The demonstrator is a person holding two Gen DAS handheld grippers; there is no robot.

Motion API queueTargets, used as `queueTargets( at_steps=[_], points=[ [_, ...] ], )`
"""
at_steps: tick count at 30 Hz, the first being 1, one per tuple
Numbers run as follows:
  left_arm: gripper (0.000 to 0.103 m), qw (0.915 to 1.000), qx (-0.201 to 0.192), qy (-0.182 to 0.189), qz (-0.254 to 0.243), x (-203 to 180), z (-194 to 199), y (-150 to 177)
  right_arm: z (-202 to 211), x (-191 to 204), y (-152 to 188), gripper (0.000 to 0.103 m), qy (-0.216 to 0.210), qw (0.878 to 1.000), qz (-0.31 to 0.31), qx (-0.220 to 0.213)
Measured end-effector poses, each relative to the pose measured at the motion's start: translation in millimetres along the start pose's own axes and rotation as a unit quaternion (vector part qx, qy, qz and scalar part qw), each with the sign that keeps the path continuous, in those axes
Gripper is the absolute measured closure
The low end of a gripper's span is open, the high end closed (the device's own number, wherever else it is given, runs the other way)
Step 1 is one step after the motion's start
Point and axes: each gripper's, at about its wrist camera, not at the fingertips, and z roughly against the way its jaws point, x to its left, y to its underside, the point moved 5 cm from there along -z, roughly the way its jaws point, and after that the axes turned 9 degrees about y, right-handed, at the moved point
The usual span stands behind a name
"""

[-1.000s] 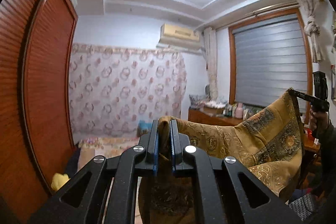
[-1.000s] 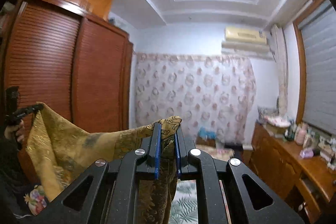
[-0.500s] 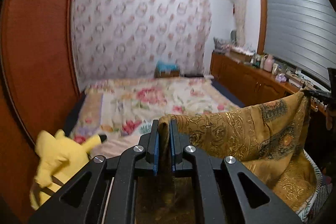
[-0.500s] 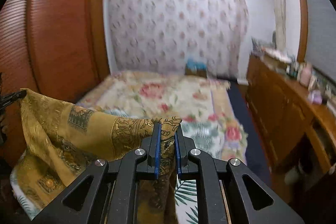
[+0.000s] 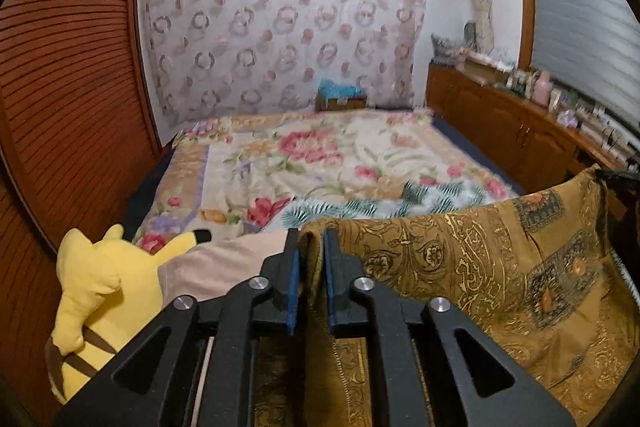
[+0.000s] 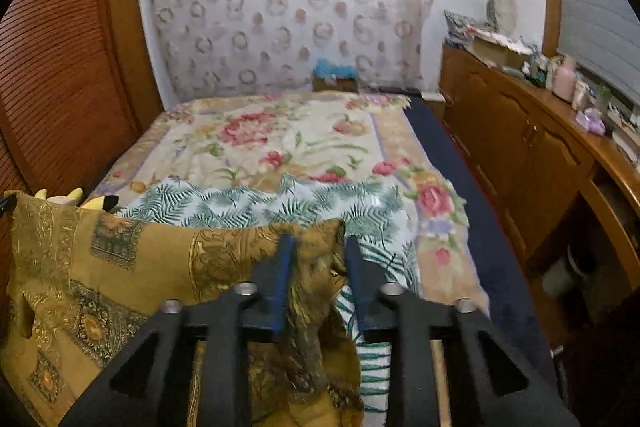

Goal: Fold small clothes
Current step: 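Lower the shirt onto the bed with both grippers and open them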

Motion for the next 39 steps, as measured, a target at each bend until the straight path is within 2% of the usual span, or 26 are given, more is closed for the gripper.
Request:
queueTargets(
  at_steps=[1,2,4,5,10,14,22,28,32,35,37,39],
  points=[
    [0.081,1.0000,0.007,-0.002,0.003,0.7,0.0,1.9,2.8,1.6,-0.6,0.057,-0.004,1.000,-0.003,0.004],
    [0.079,0.9999,0.009,-0.003,0.005,1.7,2.4,4.0,7.7,0.5,0.7,0.056,-0.007,1.000,-0.002,0.002],
    [0.064,0.9999,0.007,0.010,0.006,1.9,10.3,9.0,21.1,2.3,5.0,0.056,-0.006,1.000,0.010,-0.001],
    [0.059,0.9998,0.006,0.016,0.006,2.8,13.4,10.9,27.6,3.3,8.5,0.056,-0.007,1.000,0.016,0.000],
    [0.049,0.9994,0.011,0.031,0.007,0.7,37.1,30.5,60.1,7.7,34.5,0.056,-0.031,0.999,0.040,0.003],
    [0.048,0.9990,0.015,0.041,0.008,-4.4,57.7,54.1,70.7,9.1,59.3,0.056,-0.051,0.998,0.043,0.016],
    [0.048,0.9977,0.036,0.053,0.021,-13.5,78.2,100.0,62.1,-5.0,99.6,0.056,-0.045,0.996,0.050,0.060],
    [0.048,0.9965,0.067,0.050,0.007,-19.9,75.3,125.0,56.4,-18.6,111.0,0.056,-0.046,0.994,0.048,0.082],
    [0.048,0.9950,0.080,0.058,0.008,-23.5,73.9,135.0,57.3,-19.2,112.1,0.056,-0.051,0.994,0.057,0.081],
    [0.059,0.9938,0.088,0.068,0.006,-27.7,71.3,137.1,60.4,-15.7,113.8,0.056,-0.061,0.993,0.062,0.078],
    [0.063,0.9932,0.095,0.068,0.006,-28.5,68.4,138.3,63.1,-15.6,115.2,0.065,-0.072,0.992,0.065,0.076],
    [0.063,0.9922,0.101,0.072,0.006,-30.2,65.1,139.5,62.8,-16.0,119.1,0.069,-0.074,0.992,0.071,0.076]
  ],
)
